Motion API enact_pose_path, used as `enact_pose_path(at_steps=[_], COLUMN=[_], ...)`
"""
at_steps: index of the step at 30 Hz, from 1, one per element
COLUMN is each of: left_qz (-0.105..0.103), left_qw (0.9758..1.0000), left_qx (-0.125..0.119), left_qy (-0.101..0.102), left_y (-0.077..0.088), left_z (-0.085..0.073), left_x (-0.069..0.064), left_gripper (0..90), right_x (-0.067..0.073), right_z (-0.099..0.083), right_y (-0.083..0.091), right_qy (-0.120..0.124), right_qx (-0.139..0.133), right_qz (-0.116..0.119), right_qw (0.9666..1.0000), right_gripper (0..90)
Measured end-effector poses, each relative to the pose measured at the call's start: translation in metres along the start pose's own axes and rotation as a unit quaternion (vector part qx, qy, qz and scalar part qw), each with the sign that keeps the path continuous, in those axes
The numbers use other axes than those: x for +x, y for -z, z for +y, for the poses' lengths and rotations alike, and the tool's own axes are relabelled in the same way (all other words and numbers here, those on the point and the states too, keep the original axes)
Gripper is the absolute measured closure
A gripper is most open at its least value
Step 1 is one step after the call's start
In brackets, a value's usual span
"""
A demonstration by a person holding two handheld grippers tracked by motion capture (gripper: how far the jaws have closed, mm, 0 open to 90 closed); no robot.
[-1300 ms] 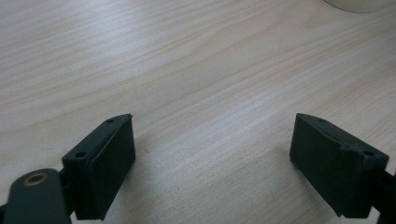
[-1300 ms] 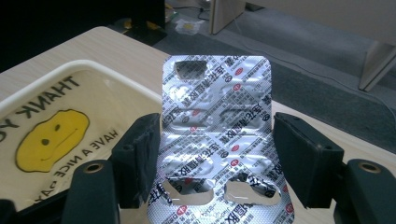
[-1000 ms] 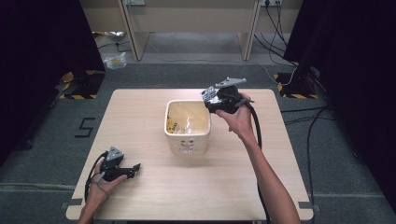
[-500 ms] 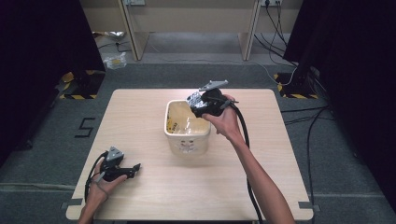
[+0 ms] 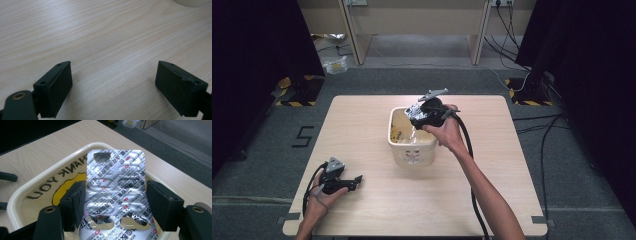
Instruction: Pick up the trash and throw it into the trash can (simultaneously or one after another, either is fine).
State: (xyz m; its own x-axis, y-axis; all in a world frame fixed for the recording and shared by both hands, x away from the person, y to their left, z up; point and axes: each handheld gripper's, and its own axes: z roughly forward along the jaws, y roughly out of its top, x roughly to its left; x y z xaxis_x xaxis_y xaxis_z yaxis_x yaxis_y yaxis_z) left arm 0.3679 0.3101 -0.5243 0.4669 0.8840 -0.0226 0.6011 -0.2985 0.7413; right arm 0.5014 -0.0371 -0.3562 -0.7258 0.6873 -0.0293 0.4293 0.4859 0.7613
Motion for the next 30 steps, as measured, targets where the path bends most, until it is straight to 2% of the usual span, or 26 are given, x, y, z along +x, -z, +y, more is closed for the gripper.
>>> enact_pose_path(at_steps=[14,23,30], left_qz=[0.000,0.000,0.000], left_qw=[1.0000,1.0000,1.0000], left_qx=[0.000,0.000,0.000], left_qy=[0.000,0.000,0.000], left_y=[0.000,0.000,0.000], left_z=[0.000,0.000,0.000], left_x=[0.000,0.000,0.000], left_gripper=[13.4,13.4,13.4], right_x=[0.008,0.007,0.010], right_z=[0.000,-0.001,-0.005], right_y=[-0.011,-0.014,-0.022], right_qy=[0.005,0.004,0.003], right_qx=[0.016,0.023,0.035], right_qz=[0.012,0.019,0.034], right_qw=[0.9998,0.9995,0.9988], right_gripper=[34.1,34.1,34.0])
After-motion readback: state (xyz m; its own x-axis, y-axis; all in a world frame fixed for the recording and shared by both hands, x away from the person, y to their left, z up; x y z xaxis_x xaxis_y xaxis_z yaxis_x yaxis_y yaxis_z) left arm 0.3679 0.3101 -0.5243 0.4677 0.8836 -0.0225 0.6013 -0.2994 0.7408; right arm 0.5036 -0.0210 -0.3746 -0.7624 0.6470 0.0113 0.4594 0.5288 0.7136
